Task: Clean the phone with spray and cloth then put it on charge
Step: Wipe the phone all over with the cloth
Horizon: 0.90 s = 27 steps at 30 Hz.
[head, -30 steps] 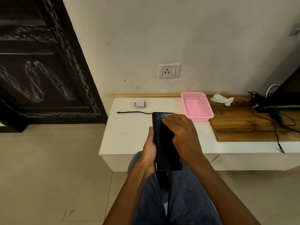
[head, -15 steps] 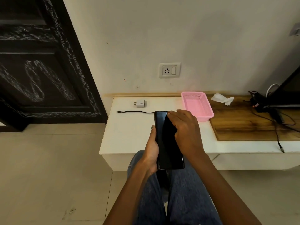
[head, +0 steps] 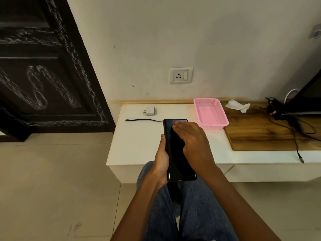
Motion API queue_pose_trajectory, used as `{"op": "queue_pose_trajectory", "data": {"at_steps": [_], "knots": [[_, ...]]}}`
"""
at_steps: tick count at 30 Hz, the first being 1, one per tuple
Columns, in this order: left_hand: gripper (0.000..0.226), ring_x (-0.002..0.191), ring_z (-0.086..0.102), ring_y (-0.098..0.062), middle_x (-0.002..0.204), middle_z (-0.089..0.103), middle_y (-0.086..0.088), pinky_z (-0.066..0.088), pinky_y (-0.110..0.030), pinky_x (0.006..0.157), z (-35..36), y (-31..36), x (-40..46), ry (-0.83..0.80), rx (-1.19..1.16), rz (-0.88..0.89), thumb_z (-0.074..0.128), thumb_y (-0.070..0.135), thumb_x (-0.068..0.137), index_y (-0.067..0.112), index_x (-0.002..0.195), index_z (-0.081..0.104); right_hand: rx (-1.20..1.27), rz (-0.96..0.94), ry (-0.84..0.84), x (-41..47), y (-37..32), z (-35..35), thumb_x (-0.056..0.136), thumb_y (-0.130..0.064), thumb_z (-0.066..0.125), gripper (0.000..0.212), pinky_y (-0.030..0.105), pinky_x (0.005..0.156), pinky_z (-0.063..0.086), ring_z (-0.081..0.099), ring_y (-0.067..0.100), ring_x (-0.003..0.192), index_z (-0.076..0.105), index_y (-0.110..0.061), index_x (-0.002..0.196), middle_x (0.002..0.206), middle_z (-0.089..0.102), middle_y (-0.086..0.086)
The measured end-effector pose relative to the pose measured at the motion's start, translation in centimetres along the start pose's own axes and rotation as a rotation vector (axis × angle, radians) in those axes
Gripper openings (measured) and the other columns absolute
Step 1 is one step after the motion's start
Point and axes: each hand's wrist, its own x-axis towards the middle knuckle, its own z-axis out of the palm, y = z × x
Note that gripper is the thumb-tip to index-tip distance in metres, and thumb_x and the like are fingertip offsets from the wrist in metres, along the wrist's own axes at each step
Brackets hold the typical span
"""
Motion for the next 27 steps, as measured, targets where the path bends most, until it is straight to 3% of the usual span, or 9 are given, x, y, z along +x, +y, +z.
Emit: {"op": "queue_pose_trajectory", "data": {"at_steps": [5,9,11,16,20,24,27], "knots": [[0.061,0.100,0.068,-0.027,0.106,0.072,-0.012,0.054,-0.037,0.083,0.1,-0.5,-0.1,0.019,0.022,-0.014,0.031,0.065,0.090,0.021,0.111,0.067,-0.022,0.027,0.002,0.3,1.0,-0.5,0.062,0.021,0.068,0.043,0.044,0.082,0.054,0.065,0.035,0.095,0.071,0.002,0.100,0.101,0.072,0.016],[0.057,0.096,0.070,-0.022,0.104,0.074,-0.008,0.057,-0.032,0.076,0.2,-0.2,0.1,0.006,0.033,-0.005,0.033,0.067,0.088,0.026,0.106,0.068,-0.048,-0.006,-0.015,0.3,0.3,-0.2,0.071,0.013,0.059,0.043,0.047,0.091,0.050,0.060,0.037,0.109,0.064,0.005,0.113,0.116,0.065,0.020],[0.057,0.098,0.069,-0.023,0.106,0.073,-0.009,0.057,-0.032,0.076,0.0,0.1,0.1,0.007,0.005,0.005,0.034,0.066,0.088,0.026,0.108,0.068,-0.027,-0.062,-0.043,-0.2,0.2,-0.1,0.067,0.018,0.064,0.050,0.047,0.094,0.049,0.058,0.036,0.113,0.062,0.005,0.115,0.119,0.063,0.020],[0.062,0.109,0.064,-0.026,0.117,0.068,-0.012,0.049,-0.040,0.097,0.2,-0.2,-0.2,0.005,0.041,0.006,0.033,0.065,0.089,0.021,0.123,0.061,-0.035,-0.031,-0.009,-0.2,1.3,-0.4,0.063,0.022,0.066,0.048,0.048,0.092,0.050,0.061,0.037,0.107,0.066,0.005,0.109,0.112,0.067,0.020],[0.057,0.106,0.066,-0.022,0.114,0.070,-0.009,0.051,-0.034,0.090,0.4,-0.3,-0.1,-0.013,0.042,-0.006,0.033,0.064,0.090,0.024,0.115,0.065,-0.041,-0.017,0.017,0.0,0.2,0.1,0.072,0.008,0.056,0.039,0.046,0.095,0.045,0.061,0.038,0.109,0.065,0.006,0.110,0.114,0.066,0.022],[0.058,0.111,0.063,-0.023,0.118,0.068,-0.011,0.050,-0.034,0.093,0.0,-0.4,-0.3,-0.030,-0.027,-0.008,0.037,0.061,0.090,0.019,0.121,0.062,-0.008,-0.114,-0.026,-1.0,0.4,0.1,0.063,0.018,0.071,0.048,0.044,0.093,0.047,0.062,0.034,0.108,0.066,0.004,0.109,0.113,0.067,0.018],[0.061,0.114,0.061,-0.026,0.121,0.066,-0.013,0.047,-0.038,0.099,0.1,-0.5,-0.3,-0.031,0.012,-0.014,0.035,0.063,0.090,0.019,0.124,0.060,-0.016,-0.065,-0.019,-0.6,1.1,-0.2,0.063,0.019,0.071,0.049,0.046,0.089,0.052,0.062,0.035,0.107,0.066,0.004,0.109,0.113,0.067,0.018]]}}
